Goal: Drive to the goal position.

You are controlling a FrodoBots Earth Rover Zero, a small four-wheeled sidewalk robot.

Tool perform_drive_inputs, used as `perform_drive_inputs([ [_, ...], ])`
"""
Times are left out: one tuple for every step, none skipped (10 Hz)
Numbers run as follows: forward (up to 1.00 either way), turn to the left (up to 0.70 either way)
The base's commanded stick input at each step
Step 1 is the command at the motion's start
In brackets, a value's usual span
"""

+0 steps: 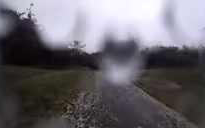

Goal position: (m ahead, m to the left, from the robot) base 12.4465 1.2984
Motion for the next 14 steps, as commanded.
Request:
perform_drive_inputs([
  [0.7,0.0],
  [0.7,0.0],
  [0.7,0.0],
  [0.7,0.0],
  [0.7,0.0],
  [0.7,0.0],
  [0.7,0.0],
  [0.7,0.0],
  [0.7,0.0],
  [0.7,0.0],
  [0.7,0.0],
  [0.7,0.0],
  [0.7,-0.1],
  [0.7,-0.23],
])
